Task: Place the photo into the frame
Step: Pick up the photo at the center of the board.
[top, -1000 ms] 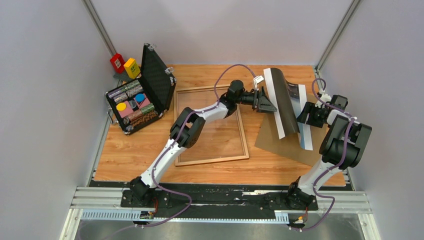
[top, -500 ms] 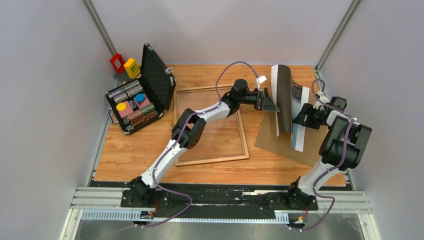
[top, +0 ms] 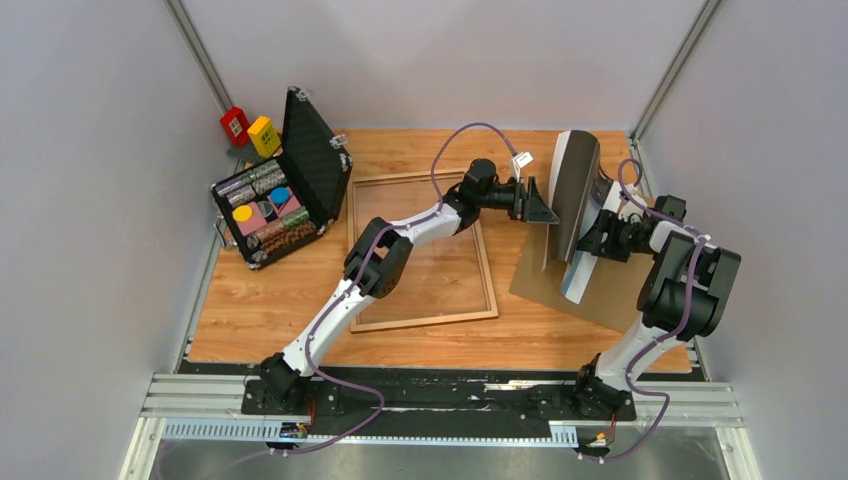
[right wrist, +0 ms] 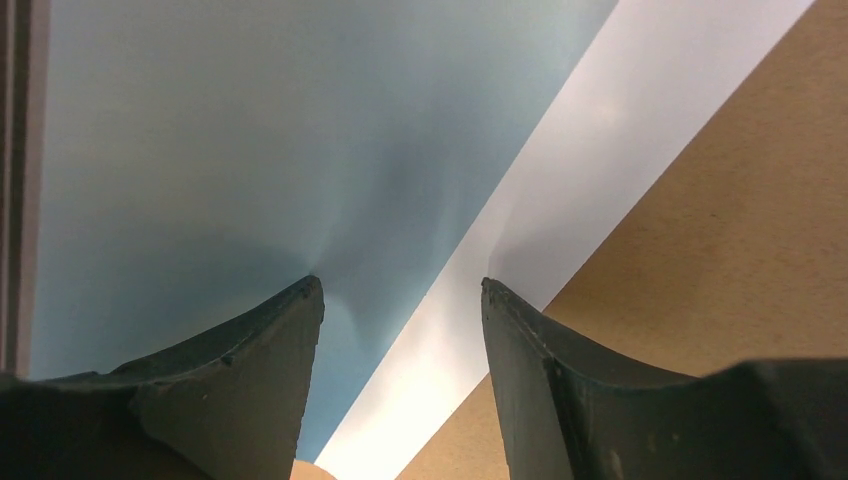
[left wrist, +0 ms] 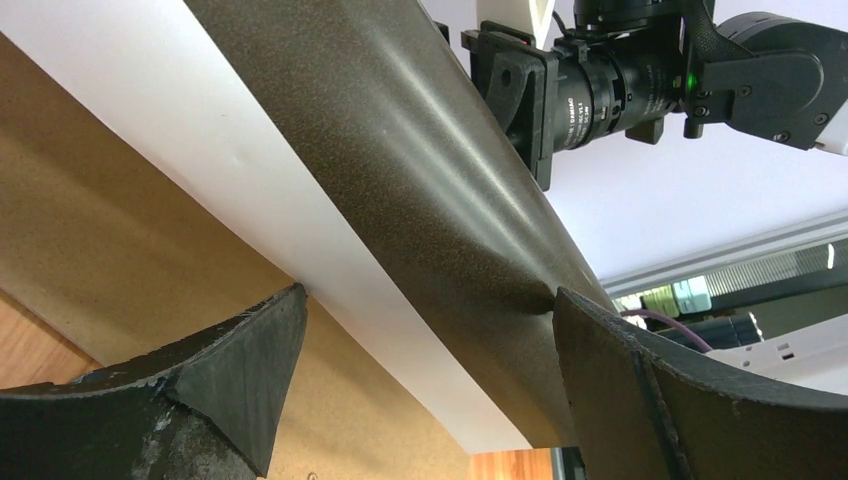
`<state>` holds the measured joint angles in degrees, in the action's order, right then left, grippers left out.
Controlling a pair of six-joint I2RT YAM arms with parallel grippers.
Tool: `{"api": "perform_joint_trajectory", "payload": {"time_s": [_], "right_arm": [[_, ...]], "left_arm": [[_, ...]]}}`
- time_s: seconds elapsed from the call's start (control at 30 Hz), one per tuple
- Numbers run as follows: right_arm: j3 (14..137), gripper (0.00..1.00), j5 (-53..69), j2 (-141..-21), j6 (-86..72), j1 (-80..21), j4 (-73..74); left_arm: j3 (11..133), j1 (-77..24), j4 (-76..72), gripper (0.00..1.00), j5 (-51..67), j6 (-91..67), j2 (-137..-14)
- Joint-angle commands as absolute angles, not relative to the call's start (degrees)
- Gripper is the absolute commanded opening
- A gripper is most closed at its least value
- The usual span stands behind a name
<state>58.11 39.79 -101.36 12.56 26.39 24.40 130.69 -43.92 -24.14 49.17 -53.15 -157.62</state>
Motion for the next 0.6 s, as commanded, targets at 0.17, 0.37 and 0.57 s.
{"api": "perform_joint_trajectory", "payload": {"time_s": [0.17, 0.37, 0.57], "right_arm": [[58.4, 0.62, 46.9, -102.0, 14.8, 25.5, 28.5], [60.4, 0.61, 44.6, -103.7, 12.5, 25.6, 28.6], [61.8, 0.61, 40.8, -104.3, 10.8, 24.5, 28.7]], "left_arm": [[134.3, -45.1, -23.1, 1.0, 50.3, -48.9, -156.9], [130.6, -45.3, -28.5, 1.0, 54.7, -53.5, -154.0], [123.8, -45.9, -33.3, 1.0, 58.6, -56.2, -149.2]]}}
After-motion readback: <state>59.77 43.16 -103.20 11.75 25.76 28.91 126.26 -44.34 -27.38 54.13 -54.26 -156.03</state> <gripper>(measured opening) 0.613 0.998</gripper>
